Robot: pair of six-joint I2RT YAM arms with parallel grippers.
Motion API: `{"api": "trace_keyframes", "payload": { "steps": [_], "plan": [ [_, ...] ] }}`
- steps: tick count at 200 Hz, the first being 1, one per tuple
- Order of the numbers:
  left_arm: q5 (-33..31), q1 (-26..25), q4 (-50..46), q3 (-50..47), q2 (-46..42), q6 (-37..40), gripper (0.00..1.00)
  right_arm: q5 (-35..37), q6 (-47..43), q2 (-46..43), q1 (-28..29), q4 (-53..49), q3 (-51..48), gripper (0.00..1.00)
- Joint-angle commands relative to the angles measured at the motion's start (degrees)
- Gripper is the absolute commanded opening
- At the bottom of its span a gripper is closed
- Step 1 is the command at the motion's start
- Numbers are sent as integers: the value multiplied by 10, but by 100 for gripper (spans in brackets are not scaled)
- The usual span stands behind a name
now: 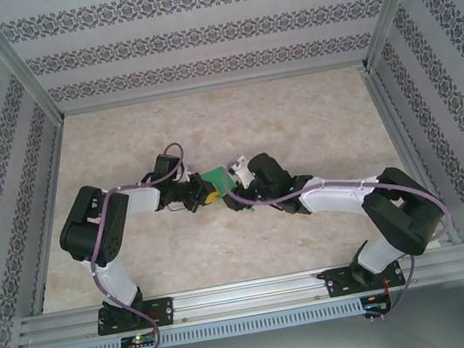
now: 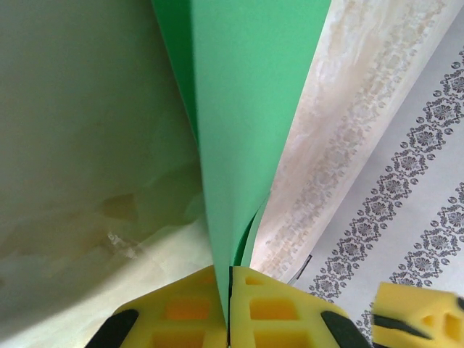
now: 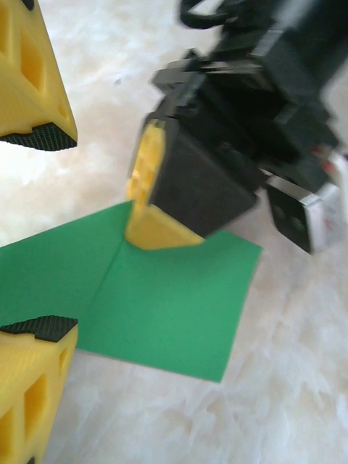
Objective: Fold a paper plane with a square sheet of paper (pick it up from the middle)
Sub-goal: Fold the wing for the fifth time at the center of the table.
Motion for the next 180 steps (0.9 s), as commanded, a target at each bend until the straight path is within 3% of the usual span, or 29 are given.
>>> {"api": "trace_keyframes", "payload": {
  "steps": [1, 43, 180],
  "plan": [
    [6, -8, -18, 11, -6, 12, 8, 63, -126, 27, 26, 22, 0, 64],
    [7, -8, -24, 15, -7, 11, 8, 126, -191, 94, 61, 39, 16, 60],
    [7, -8, -37, 19, -13, 16, 8, 172, -259, 154, 63, 112, 7, 44]
  ]
}}
